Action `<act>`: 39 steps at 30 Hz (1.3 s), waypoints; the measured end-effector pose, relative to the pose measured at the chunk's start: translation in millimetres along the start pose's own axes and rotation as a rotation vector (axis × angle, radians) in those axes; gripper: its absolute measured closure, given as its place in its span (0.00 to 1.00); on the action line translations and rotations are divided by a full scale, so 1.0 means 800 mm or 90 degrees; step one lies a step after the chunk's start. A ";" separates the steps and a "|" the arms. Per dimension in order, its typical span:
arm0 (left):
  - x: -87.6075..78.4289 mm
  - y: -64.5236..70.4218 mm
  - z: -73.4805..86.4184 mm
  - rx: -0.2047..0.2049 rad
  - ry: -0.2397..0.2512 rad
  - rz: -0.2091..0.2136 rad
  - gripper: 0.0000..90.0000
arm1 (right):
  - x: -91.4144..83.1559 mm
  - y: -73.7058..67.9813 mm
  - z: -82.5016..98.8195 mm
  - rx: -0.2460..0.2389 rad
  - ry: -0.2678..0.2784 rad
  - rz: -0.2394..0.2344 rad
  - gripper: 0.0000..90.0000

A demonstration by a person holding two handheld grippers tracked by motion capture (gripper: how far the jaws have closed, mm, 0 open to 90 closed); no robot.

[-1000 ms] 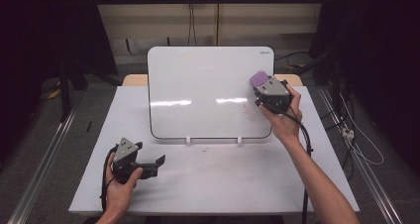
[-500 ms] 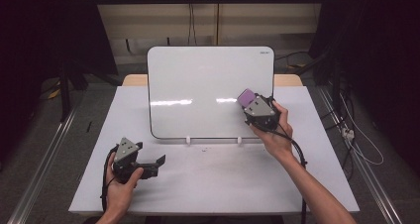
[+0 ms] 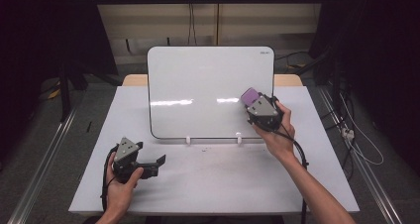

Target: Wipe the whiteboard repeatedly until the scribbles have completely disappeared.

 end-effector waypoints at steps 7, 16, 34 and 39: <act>0.001 0.000 0.000 0.000 -0.001 0.000 0.06 | -0.005 -0.022 0.002 -0.009 0.006 -0.019 0.46; 0.000 -0.002 -0.001 -0.001 0.001 0.000 0.06 | 0.002 0.020 0.003 0.019 -0.004 0.021 0.46; 0.002 0.000 0.000 -0.001 -0.001 -0.002 0.06 | -0.011 -0.036 0.011 -0.011 0.007 -0.019 0.46; 0.002 0.000 0.000 0.001 -0.002 -0.002 0.06 | -0.012 -0.069 0.004 -0.028 0.018 -0.057 0.46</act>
Point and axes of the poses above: each handheld gripper's, and its own axes: x roughly forward along the jaws, z roughly out of its underside, y roughly to its right, the point moved 6 cm from there along x, roughly forward along the jaws, and after that the axes turned 12 degrees about -x, right-handed, at the moved point
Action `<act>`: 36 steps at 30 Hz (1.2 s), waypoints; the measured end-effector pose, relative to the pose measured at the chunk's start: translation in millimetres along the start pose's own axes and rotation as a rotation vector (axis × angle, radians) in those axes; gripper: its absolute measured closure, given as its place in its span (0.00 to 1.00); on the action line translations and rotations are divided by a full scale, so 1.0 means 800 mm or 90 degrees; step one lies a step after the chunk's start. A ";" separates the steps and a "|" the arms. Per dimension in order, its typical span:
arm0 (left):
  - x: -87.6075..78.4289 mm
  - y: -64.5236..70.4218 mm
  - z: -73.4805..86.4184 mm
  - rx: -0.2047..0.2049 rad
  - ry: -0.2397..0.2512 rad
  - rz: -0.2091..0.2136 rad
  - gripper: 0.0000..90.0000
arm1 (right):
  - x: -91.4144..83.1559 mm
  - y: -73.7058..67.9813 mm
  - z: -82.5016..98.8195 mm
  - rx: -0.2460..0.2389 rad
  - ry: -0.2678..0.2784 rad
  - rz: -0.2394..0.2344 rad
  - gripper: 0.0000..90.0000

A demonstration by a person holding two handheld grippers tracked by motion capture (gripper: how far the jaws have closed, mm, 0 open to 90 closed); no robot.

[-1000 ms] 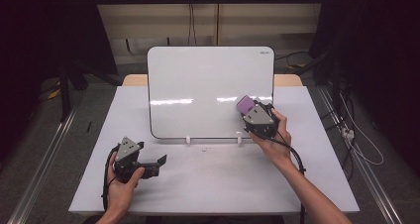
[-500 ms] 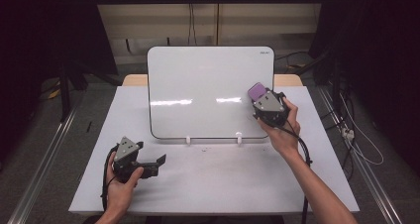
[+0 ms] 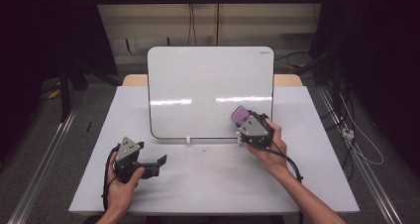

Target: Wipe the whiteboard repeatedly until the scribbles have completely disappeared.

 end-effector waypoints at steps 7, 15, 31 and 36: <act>0.000 -0.001 0.000 0.000 -0.002 0.001 0.06 | 0.006 -0.004 -0.011 -0.004 0.014 -0.005 0.46; 0.000 -0.002 0.000 -0.001 0.000 0.001 0.06 | 0.006 0.046 -0.002 0.026 0.001 0.039 0.46; 0.001 -0.002 0.002 -0.007 -0.001 0.000 0.06 | -0.013 0.055 -0.015 0.124 0.061 0.026 0.46; -0.001 -0.005 0.001 -0.009 0.004 -0.003 0.06 | -0.018 0.051 -0.019 0.178 0.098 0.000 0.46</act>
Point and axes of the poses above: each handheld gripper's, and its own axes: x roughly forward along the jaws, z roughly out of its underside, y roughly to its right, the point moved 6 cm from there along x, roughly forward along the jaws, and after that the axes turned 12 degrees about -x, right-handed, at the moved point
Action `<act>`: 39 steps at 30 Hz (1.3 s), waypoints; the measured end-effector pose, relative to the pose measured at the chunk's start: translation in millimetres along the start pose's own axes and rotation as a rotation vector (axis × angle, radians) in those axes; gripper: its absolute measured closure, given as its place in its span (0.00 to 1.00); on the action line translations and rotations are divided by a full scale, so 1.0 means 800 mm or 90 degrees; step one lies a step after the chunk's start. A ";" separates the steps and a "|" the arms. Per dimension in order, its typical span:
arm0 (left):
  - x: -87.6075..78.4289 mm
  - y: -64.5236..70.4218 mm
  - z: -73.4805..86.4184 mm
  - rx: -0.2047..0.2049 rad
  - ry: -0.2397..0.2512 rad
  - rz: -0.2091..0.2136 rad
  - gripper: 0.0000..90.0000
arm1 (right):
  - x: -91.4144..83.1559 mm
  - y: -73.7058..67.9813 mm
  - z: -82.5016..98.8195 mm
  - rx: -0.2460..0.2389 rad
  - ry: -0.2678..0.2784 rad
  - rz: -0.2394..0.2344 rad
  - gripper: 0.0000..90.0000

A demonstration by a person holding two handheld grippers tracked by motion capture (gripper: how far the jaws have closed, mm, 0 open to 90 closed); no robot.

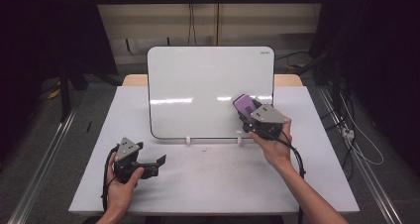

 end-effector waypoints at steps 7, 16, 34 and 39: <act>-0.001 0.000 -0.001 -0.003 0.004 -0.002 0.06 | -0.002 -0.008 0.003 0.085 0.037 -0.034 0.46; -0.003 0.003 -0.003 0.004 0.011 -0.003 0.05 | -0.009 -0.021 0.007 0.129 0.053 -0.060 0.46; 0.006 0.033 -0.028 0.031 0.078 0.016 0.07 | -0.012 -0.043 -0.012 0.264 0.116 -0.103 0.46; 0.023 0.061 -0.036 0.051 0.098 0.051 0.07 | -0.005 -0.051 -0.024 0.288 0.130 -0.114 0.46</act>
Point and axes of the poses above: each handheld gripper's, and its own axes: x roughly forward along the jaws, z roughly out of its underside, y roughly to its right, the point moved 6 cm from there along x, roughly forward along the jaws, and after that the axes turned 12 degrees about -x, right-handed, at the moved point
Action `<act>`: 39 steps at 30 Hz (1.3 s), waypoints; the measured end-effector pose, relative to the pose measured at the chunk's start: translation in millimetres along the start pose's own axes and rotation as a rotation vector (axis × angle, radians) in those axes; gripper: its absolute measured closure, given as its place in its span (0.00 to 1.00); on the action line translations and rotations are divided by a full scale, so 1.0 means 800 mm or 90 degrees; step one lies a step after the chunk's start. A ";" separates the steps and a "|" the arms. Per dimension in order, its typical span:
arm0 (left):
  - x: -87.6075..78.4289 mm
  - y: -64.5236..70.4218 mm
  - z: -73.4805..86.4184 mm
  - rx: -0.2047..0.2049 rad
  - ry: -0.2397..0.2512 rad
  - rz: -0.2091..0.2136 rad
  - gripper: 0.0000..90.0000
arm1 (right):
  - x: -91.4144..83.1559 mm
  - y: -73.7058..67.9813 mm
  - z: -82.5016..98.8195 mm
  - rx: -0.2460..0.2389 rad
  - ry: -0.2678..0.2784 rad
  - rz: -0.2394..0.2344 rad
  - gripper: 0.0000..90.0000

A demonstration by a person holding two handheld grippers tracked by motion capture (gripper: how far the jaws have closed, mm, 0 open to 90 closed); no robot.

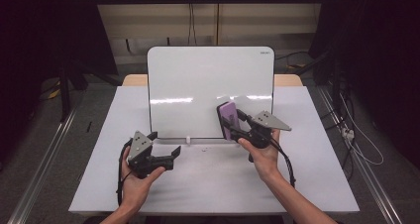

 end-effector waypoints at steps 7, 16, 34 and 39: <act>0.032 0.024 -0.013 -0.027 0.033 0.038 0.09 | 0.015 -0.021 -0.010 0.020 0.020 -0.023 0.46; 0.062 0.059 -0.014 -0.032 0.036 0.089 0.13 | 0.023 -0.029 -0.010 0.043 0.031 -0.028 0.46; 0.082 0.076 -0.020 -0.089 0.085 0.136 0.58 | 0.026 -0.045 -0.011 0.073 0.045 -0.037 0.46; 0.081 0.076 -0.020 -0.084 0.085 0.137 0.66 | 0.026 -0.044 -0.009 0.074 0.047 -0.034 0.46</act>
Point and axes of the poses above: each handheld gripper's, and its own axes: x roughly forward along the jaws, z roughly out of its underside, y roughly to its right, the point moved 6 cm from there along x, roughly forward along the jaws, and after that the axes turned 12 degrees about -x, right-handed, at the moved point
